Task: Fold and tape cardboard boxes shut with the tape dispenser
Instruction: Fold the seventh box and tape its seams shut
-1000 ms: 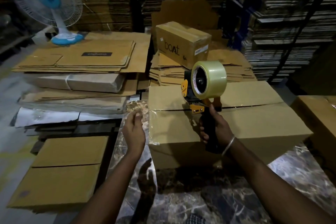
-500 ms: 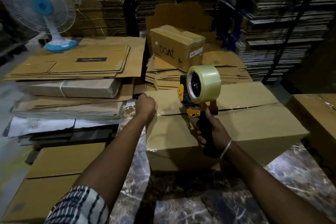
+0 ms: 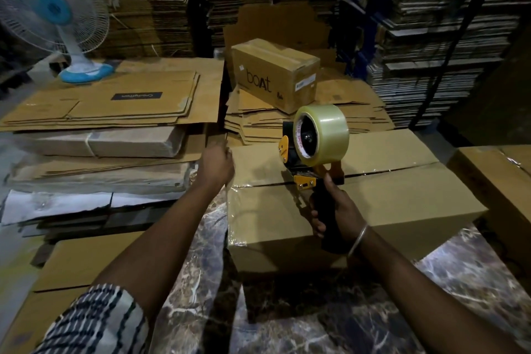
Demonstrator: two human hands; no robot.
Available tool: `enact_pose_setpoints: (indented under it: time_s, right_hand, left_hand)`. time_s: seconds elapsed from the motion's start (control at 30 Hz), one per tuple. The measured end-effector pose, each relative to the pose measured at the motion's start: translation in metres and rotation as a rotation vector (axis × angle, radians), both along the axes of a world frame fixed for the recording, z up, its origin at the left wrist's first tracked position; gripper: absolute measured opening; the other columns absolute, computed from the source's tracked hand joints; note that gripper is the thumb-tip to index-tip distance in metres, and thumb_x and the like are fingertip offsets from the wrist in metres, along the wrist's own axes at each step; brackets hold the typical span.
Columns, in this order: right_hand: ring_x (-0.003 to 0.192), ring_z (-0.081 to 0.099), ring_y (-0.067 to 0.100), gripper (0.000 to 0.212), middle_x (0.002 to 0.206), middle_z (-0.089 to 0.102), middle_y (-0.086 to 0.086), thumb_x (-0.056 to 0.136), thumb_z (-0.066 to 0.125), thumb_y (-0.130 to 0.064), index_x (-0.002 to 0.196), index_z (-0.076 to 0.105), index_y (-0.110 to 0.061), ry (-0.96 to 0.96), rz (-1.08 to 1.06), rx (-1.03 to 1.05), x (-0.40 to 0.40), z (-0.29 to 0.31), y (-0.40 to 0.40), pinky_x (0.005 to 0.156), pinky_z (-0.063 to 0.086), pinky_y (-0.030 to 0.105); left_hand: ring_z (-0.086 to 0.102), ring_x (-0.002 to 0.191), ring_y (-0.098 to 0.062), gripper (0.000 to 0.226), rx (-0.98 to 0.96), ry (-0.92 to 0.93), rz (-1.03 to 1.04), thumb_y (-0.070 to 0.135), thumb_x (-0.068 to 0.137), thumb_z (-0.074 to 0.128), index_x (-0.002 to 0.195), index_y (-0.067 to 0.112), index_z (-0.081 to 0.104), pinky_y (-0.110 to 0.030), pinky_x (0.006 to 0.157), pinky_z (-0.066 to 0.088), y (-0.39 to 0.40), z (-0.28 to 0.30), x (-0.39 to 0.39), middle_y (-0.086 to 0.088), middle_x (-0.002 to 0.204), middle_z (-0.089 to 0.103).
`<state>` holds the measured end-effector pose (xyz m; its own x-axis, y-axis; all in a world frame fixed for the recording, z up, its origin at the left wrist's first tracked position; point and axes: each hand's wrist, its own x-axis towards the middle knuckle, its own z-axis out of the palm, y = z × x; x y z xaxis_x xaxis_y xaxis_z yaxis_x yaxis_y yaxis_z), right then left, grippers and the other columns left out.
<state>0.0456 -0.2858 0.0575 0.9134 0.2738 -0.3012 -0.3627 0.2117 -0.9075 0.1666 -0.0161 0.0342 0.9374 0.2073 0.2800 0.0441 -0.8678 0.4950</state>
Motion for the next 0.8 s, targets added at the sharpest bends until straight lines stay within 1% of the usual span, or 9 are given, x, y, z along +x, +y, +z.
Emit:
enact_pose_setpoints:
  time_s: [0.2, 0.27, 0.33, 0.4, 0.43, 0.53, 0.6, 0.7, 0.8]
  right_hand:
    - [0.045, 0.037, 0.016, 0.060, 0.064, 0.045, 0.004, 0.084, 0.043, -0.070, 0.080, 0.054, -0.011, 0.009, 0.001, -0.015, 0.001, -0.001, -0.001, 0.046, 0.033, 0.025]
    - [0.045, 0.037, 0.016, 0.060, 0.064, 0.045, 0.004, 0.084, 0.043, -0.069, 0.080, 0.055, -0.011, 0.012, -0.001, -0.013, 0.001, 0.000, -0.001, 0.045, 0.033, 0.024]
    - [0.045, 0.037, 0.016, 0.059, 0.064, 0.045, 0.004, 0.086, 0.043, -0.068, 0.081, 0.056, -0.011, 0.007, -0.005, -0.002, 0.000, 0.002, 0.000, 0.045, 0.033, 0.024]
    - [0.044, 0.037, 0.016, 0.059, 0.064, 0.045, 0.005, 0.086, 0.043, -0.068, 0.082, 0.057, -0.010, 0.000, -0.013, 0.008, 0.000, 0.001, 0.000, 0.044, 0.034, 0.024]
    - [0.044, 0.038, 0.016, 0.059, 0.065, 0.045, 0.005, 0.085, 0.043, -0.068, 0.082, 0.057, -0.010, 0.000, -0.018, 0.009, 0.000, 0.001, 0.000, 0.044, 0.034, 0.024]
    - [0.045, 0.037, 0.016, 0.058, 0.065, 0.045, 0.004, 0.085, 0.043, -0.068, 0.078, 0.059, -0.013, -0.003, -0.020, 0.009, 0.000, 0.002, 0.000, 0.044, 0.034, 0.024]
    - [0.045, 0.037, 0.016, 0.057, 0.065, 0.045, 0.004, 0.087, 0.043, -0.068, 0.072, 0.062, -0.017, -0.003, -0.019, 0.011, -0.001, 0.003, 0.001, 0.045, 0.033, 0.024]
    - [0.045, 0.038, 0.015, 0.059, 0.066, 0.045, 0.004, 0.088, 0.044, -0.072, 0.071, 0.064, -0.019, -0.005, -0.019, 0.016, 0.000, 0.002, 0.001, 0.045, 0.033, 0.025]
    - [0.044, 0.038, 0.015, 0.059, 0.066, 0.045, 0.004, 0.088, 0.043, -0.071, 0.076, 0.060, -0.015, 0.009, -0.033, 0.012, 0.001, 0.002, 0.002, 0.044, 0.034, 0.024]
  left_hand:
    - [0.061, 0.092, -0.033, 0.029, -0.025, 0.098, 0.001, 0.013, 0.098, 0.045, 0.105, 0.001, 0.070, -0.032, 0.073, 0.043, -0.005, 0.005, 0.016, -0.019, 0.099, 0.068]
    - [0.056, 0.085, -0.029, 0.030, -0.094, 0.170, 0.044, 0.015, 0.100, 0.045, 0.099, -0.002, 0.069, -0.030, 0.071, 0.038, -0.005, 0.003, 0.025, -0.016, 0.090, 0.061]
    - [0.057, 0.090, -0.030, 0.030, -0.205, 0.250, 0.062, 0.017, 0.100, 0.045, 0.098, -0.002, 0.067, -0.030, 0.073, 0.038, -0.002, 0.000, 0.032, -0.015, 0.093, 0.059]
    - [0.059, 0.102, -0.034, 0.030, -0.372, 0.348, 0.090, 0.019, 0.098, 0.046, 0.107, 0.000, 0.066, -0.032, 0.081, 0.045, 0.002, -0.009, 0.041, -0.019, 0.108, 0.064]
    - [0.060, 0.106, -0.036, 0.030, -0.520, 0.366, 0.114, 0.020, 0.097, 0.047, 0.108, 0.001, 0.066, -0.034, 0.087, 0.048, 0.005, -0.015, 0.044, -0.020, 0.112, 0.065]
    - [0.062, 0.091, -0.032, 0.029, -1.127, 0.349, 0.078, 0.026, 0.101, 0.049, 0.093, 0.008, 0.069, -0.039, 0.090, 0.048, 0.008, -0.023, 0.035, -0.014, 0.090, 0.066]
    - [0.066, 0.081, -0.029, 0.039, -1.420, 0.327, 0.078, 0.039, 0.103, 0.043, 0.092, 0.011, 0.069, -0.040, 0.085, 0.052, 0.005, -0.025, 0.025, -0.012, 0.086, 0.070]
    - [0.067, 0.077, -0.027, 0.052, -1.572, 0.259, 0.087, 0.043, 0.107, 0.028, 0.094, 0.010, 0.067, -0.035, 0.074, 0.051, 0.000, -0.031, 0.023, -0.010, 0.077, 0.074]
    - [0.066, 0.088, -0.032, 0.044, -1.668, 0.264, 0.074, 0.039, 0.106, 0.036, 0.101, 0.008, 0.067, -0.039, 0.073, 0.051, -0.002, -0.041, 0.021, -0.012, 0.084, 0.075]
